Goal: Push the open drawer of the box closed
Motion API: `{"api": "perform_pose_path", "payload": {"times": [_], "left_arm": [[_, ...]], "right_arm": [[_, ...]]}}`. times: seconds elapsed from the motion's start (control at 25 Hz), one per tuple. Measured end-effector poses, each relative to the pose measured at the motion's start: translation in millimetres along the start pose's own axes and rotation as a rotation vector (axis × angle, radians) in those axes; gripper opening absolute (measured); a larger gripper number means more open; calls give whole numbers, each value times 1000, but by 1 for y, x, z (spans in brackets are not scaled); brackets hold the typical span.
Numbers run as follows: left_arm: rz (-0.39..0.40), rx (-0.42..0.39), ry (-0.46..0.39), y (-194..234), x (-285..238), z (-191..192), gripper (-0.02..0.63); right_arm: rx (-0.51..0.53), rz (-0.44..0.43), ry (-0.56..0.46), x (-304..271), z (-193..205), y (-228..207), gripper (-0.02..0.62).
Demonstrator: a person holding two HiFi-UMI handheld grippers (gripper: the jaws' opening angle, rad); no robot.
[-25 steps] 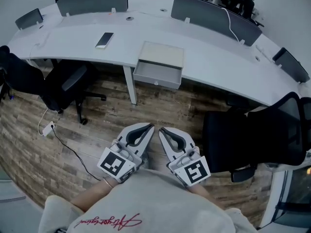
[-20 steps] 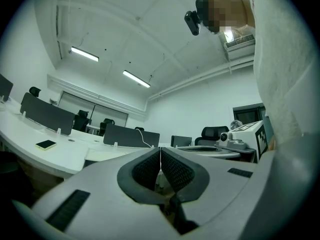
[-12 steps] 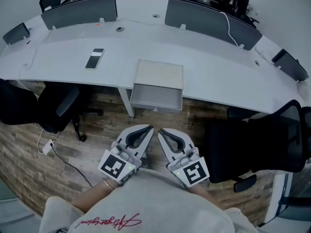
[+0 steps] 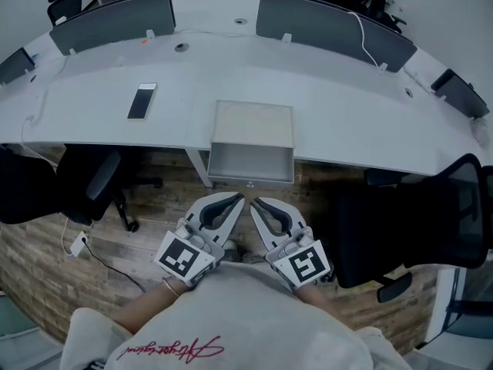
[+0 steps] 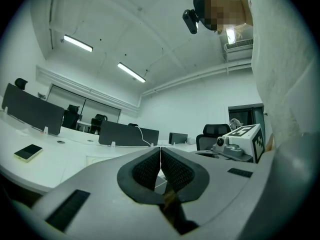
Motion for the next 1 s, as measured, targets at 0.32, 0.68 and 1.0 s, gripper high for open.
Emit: {"api": "perform_pose_path", "payload": {"times": [0.32,0.68,1.0], "left_arm": [[-56,18,-25,11,-2,-10,18],[-59,27,3,8,-4,-6,18],[-92,39,23,11,1,-4,18]], "right_arm": [[8,20,151,-11,45,-16,25],[-29,40,256,-34,103,-42,27],[-22,-3,315,-50,118,-48,80]]}}
Point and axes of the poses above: the fingertips, and each gripper's own axes: x backward along the fingers, y to its left, z out of its underside, the point moved 5 cm from there along x, backward along the fingers, and after that the axes turned 3 degrees about -x, right-handed, at the moved point
